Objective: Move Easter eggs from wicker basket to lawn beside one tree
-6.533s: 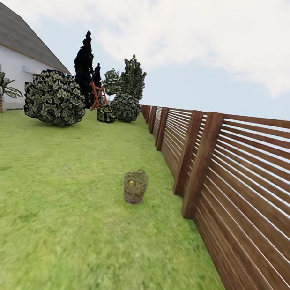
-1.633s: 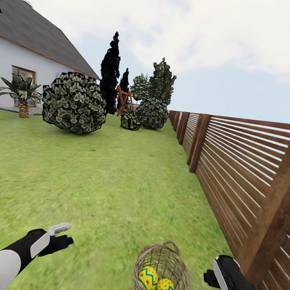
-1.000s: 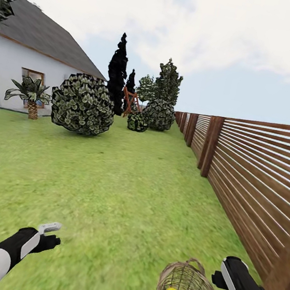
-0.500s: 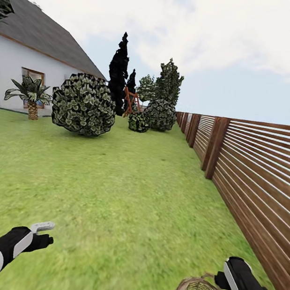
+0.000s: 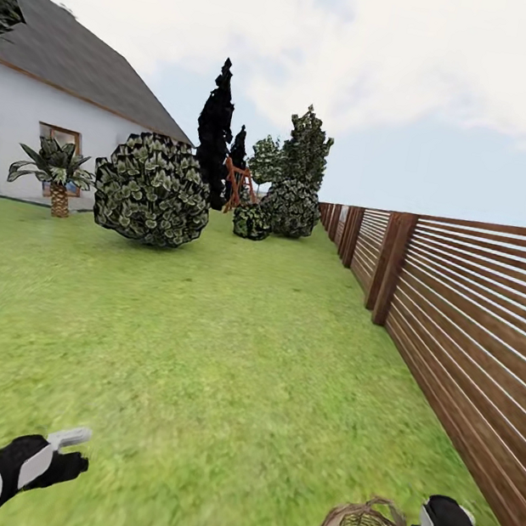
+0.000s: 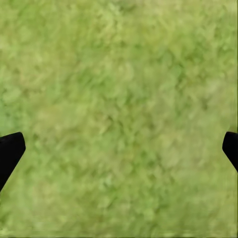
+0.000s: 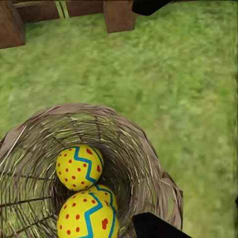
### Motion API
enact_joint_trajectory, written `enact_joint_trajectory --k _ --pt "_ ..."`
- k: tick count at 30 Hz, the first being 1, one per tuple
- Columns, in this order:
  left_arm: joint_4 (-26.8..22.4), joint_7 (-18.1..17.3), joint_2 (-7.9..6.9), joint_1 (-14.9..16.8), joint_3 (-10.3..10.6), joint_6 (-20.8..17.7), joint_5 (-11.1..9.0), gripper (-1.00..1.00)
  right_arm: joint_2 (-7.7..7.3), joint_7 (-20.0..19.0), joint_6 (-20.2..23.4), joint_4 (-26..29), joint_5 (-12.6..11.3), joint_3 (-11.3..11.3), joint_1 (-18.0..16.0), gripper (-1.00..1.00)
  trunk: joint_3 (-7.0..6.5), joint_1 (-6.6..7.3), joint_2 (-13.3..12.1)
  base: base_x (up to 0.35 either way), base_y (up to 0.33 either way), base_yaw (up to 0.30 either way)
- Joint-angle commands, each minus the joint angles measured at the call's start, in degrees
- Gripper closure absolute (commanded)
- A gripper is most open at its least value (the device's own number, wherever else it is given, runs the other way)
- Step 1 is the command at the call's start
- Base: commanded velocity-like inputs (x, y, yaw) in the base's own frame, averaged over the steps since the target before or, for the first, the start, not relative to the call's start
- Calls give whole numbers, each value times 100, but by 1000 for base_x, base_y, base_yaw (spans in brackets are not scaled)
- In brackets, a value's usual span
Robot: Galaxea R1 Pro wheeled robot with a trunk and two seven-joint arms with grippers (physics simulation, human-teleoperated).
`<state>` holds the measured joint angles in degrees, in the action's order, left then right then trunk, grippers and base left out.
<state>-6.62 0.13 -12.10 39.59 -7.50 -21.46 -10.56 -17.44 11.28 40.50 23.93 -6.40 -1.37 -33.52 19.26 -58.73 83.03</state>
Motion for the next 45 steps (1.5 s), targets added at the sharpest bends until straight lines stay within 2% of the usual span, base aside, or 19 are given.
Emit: enact_joint_trajectory --k 1,3,5,8,11,14,17,20,24,25,26,29,32,34,38,39,41,44,45 --pt "274 -1 3 1 -44 233 -19 -100 1 32 -298 -371 -40 -23 -5 -100 6 0 5 0 0 0" --pt "593 5 4 -1 -56 720 -36 -100 -30 1 -661 -770 -43 -7 -5 -100 6 0 5 0 0 0" --pt "765 32 23 -3 -60 944 -41 -100 -31 -13 -629 -924 -45 -20 -5 -100 6 0 5 0 0 0" --pt "890 33 40 0 -65 1067 -40 -100 11 -25 -484 -1032 -24 -47 -5 -100 6 0 5 0 0 0" --pt "929 49 6 0 -75 1094 -46 -100 26 -44 -602 -1392 -49 -48 -5 -100 6 0 5 0 0 0" --pt "918 38 -3 1 -77 1099 -53 -100 74 -44 -1585 -1973 -75 -43 -5 -100 6 0 5 0 0 0" --pt "898 5 -3 2 -72 1102 -53 -100 361 -14 -2548 -2295 -53 -40 -5 -100 6 0 5 0 0 0" --pt "886 3 0 0 -53 1092 -36 -100 475 3 -2840 -2459 -34 -44 -5 -100 6 0 5 0 0 0" --pt "884 61 33 -1 -59 942 -22 -100 532 1 -2846 -2553 -19 -52 -5 -100 6 0 5 0 0 0" --pt "883 116 52 -1 -59 835 -20 -100 533 3 -2789 -2562 -16 -54 -5 -100 6 0 5 0 0 0" --pt "882 328 167 -2 -65 622 -20 -100 505 5 -2434 -2556 -5 -56 -5 -100 6 0 5 0 0 0" --pt "882 496 355 -3 -67 666 -20 -100 418 5 -1767 -2090 33 -39 -5 -100 6 0 5 0 0 0" --pt "882 566 406 -1 -74 695 -36 -100 411 -25 97 -449 267 -97 -5 -100 6 0 5 0 0 0" --pt "882 568 391 1 -76 688 -45 -100 479 -244 1129 516 224 -108 -5 -100 6 0 5 0 0 0" --pt "882 567 377 0 -80 666 -50 -100 538 -604 1247 1098 256 -119 -2 -100 6 0 5 0 0 0" --pt "882 567 386 -1 -77 662 -51 -100 523 -310 1074 1103 578 -120 2 -100 6 0 5 0 0 0" --pt "882 567 391 -1 -77 661 -51 -100 564 -18 975 775 887 -130 3 -100 6 0 5 0 0 0" --pt "882 567 390 -1 -76 661 -51 -100 722 114 934 437 1032 -133 4 -100 6 0 5 0 0 0" --pt "882 567 395 -1 -76 661 -51 -100 875 182 917 395 1055 -114 4 -100 6 0 5 0 0 0"
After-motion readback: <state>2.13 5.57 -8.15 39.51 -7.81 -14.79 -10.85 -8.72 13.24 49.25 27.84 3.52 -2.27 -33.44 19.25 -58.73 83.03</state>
